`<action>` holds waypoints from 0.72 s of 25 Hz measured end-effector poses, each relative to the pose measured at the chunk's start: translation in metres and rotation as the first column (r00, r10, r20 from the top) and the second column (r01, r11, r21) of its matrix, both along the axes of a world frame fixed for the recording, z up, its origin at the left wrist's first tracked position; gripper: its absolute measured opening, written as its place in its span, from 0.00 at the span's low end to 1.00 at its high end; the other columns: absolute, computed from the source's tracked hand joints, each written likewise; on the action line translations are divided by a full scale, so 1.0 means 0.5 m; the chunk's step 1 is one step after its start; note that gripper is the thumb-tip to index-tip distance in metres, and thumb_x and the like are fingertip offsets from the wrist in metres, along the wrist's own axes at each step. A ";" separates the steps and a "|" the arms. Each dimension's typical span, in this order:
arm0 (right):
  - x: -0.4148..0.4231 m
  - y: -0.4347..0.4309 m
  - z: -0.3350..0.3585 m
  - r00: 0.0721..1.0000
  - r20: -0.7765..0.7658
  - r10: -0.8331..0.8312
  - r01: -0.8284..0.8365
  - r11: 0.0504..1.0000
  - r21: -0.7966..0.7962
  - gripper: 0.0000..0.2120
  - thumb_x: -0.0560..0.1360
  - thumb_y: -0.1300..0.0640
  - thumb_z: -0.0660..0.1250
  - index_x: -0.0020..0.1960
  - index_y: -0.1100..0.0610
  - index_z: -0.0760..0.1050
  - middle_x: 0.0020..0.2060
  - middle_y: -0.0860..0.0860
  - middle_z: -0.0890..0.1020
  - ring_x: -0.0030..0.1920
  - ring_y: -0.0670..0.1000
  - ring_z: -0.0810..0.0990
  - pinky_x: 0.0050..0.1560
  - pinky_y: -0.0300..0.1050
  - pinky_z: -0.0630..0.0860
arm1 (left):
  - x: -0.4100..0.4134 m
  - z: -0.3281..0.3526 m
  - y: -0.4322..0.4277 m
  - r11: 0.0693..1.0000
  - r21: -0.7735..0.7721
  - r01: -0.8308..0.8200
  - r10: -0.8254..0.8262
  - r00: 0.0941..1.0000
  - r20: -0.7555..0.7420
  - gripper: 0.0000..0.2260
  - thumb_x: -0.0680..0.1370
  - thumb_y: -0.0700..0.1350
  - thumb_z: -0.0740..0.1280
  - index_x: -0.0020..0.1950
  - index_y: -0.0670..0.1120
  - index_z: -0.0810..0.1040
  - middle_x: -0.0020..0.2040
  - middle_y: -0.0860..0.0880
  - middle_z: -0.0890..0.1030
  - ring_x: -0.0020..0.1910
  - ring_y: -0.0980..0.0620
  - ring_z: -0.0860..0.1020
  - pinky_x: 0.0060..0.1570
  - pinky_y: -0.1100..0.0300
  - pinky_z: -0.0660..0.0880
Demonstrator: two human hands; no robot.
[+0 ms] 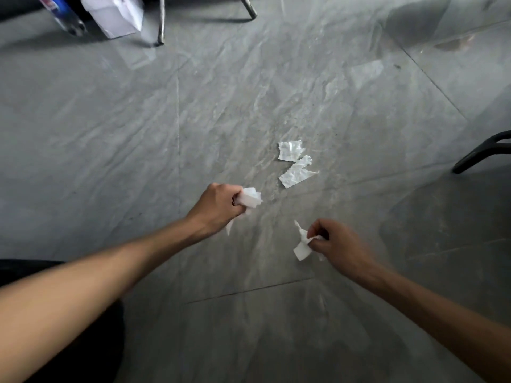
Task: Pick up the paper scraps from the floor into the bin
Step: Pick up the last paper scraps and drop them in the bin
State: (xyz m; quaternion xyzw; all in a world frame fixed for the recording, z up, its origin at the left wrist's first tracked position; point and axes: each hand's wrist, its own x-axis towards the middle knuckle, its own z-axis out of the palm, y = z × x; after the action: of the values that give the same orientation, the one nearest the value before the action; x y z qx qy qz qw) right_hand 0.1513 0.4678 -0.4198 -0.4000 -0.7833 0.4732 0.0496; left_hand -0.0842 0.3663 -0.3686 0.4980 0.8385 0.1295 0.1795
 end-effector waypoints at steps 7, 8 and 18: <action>-0.197 -0.153 0.162 0.972 -0.141 0.187 -0.214 0.954 -0.208 0.07 0.68 0.62 0.70 0.35 0.52 0.77 0.29 0.50 0.77 0.29 0.48 0.72 0.29 0.43 0.69 | -0.067 0.279 -0.217 0.944 0.288 -0.160 0.116 0.980 0.163 0.04 0.68 0.46 0.74 0.41 0.49 0.82 0.32 0.54 0.80 0.31 0.62 0.73 0.35 0.65 0.71; -0.224 -0.169 0.193 0.963 -0.155 0.222 -0.250 0.948 -0.198 0.07 0.68 0.62 0.70 0.35 0.52 0.77 0.29 0.49 0.77 0.28 0.47 0.72 0.27 0.41 0.68 | -0.078 0.299 -0.262 0.937 0.297 -0.185 0.136 0.974 0.181 0.04 0.68 0.46 0.74 0.41 0.50 0.82 0.31 0.56 0.80 0.30 0.63 0.73 0.34 0.65 0.71; -0.507 -0.503 0.421 0.800 -0.157 0.579 -0.599 0.784 -0.161 0.03 0.68 0.62 0.72 0.38 0.55 0.79 0.30 0.49 0.78 0.26 0.43 0.74 0.22 0.33 0.68 | -0.202 0.235 -0.766 0.870 -0.244 -0.428 0.428 0.902 -0.056 0.07 0.67 0.48 0.71 0.34 0.46 0.76 0.32 0.50 0.78 0.33 0.54 0.76 0.34 0.57 0.69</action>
State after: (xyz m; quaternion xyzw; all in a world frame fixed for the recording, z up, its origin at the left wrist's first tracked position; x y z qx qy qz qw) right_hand -0.1020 0.2161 -0.2093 -0.1144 -0.8133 0.5611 -0.1028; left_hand -0.1852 -0.0165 -0.2511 0.2736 0.9374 0.0591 0.2074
